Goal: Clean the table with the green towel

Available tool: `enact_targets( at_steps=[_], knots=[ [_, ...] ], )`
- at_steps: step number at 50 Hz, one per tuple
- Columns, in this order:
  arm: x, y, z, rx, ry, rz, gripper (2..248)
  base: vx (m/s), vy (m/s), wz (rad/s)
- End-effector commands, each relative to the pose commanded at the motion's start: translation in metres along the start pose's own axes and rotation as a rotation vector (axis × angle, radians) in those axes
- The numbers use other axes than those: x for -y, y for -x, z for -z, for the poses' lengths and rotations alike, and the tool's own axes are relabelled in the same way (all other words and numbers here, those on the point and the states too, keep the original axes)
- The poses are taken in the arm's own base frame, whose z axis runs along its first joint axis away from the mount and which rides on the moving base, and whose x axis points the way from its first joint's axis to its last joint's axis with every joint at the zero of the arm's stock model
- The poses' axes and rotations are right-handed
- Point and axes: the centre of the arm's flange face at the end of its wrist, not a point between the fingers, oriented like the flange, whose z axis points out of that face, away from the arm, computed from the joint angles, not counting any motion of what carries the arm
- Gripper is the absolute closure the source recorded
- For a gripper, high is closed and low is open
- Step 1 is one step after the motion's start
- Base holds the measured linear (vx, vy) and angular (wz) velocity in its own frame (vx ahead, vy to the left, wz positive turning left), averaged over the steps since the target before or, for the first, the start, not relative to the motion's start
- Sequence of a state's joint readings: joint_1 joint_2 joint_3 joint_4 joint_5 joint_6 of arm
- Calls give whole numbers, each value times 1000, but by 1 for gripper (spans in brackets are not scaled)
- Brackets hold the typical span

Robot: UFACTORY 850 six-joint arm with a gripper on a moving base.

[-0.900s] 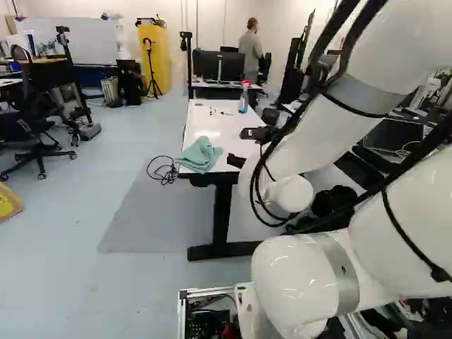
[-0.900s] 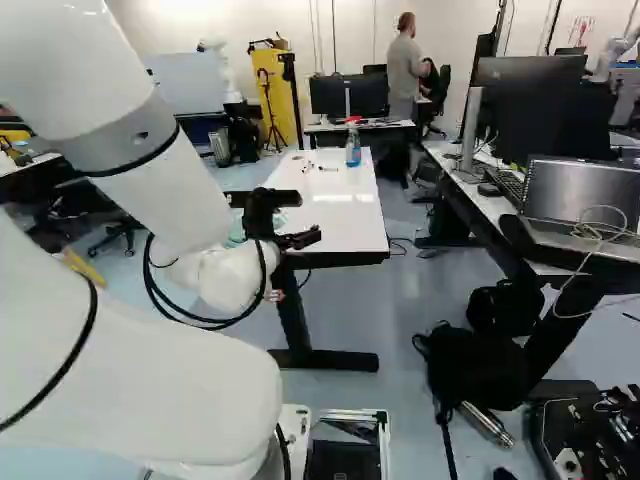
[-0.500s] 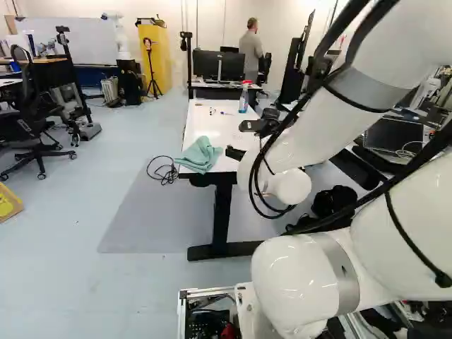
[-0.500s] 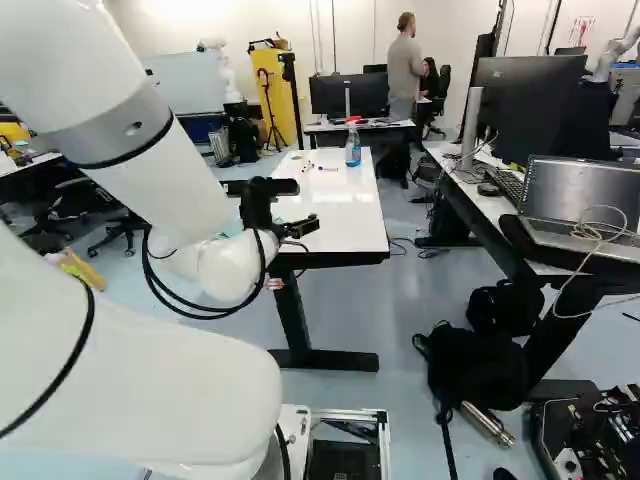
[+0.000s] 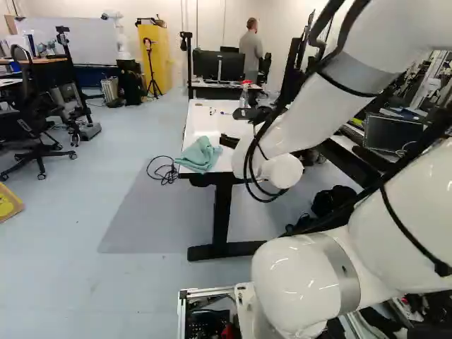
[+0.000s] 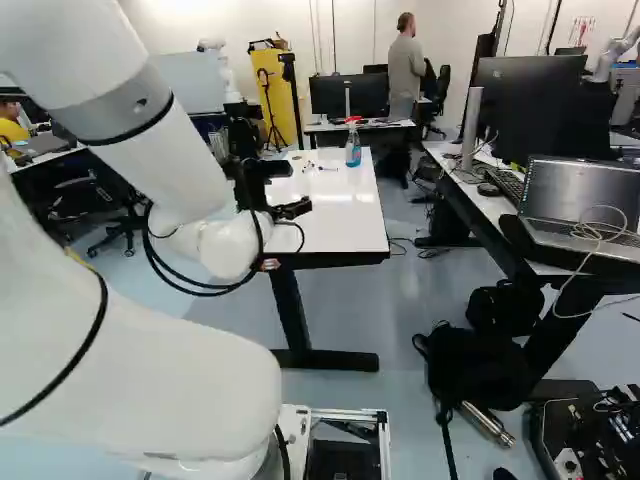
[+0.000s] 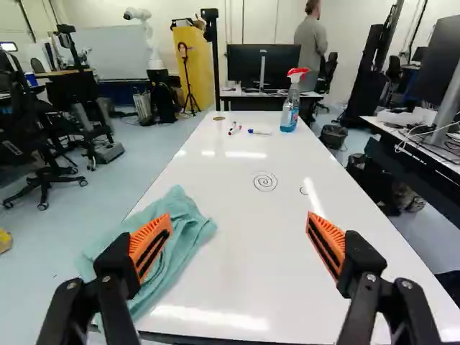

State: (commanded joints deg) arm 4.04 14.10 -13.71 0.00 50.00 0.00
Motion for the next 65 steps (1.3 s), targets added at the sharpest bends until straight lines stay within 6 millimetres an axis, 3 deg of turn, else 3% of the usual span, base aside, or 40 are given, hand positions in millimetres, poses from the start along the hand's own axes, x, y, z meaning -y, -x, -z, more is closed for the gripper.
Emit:
enact_targets(
  at_steps=[30,65],
  knots=[
    [33,-40,-36,-43,-88,17,3,0,0,0],
    [78,-71,-73,63,-182,46,3,0,0,0]
  ],
)
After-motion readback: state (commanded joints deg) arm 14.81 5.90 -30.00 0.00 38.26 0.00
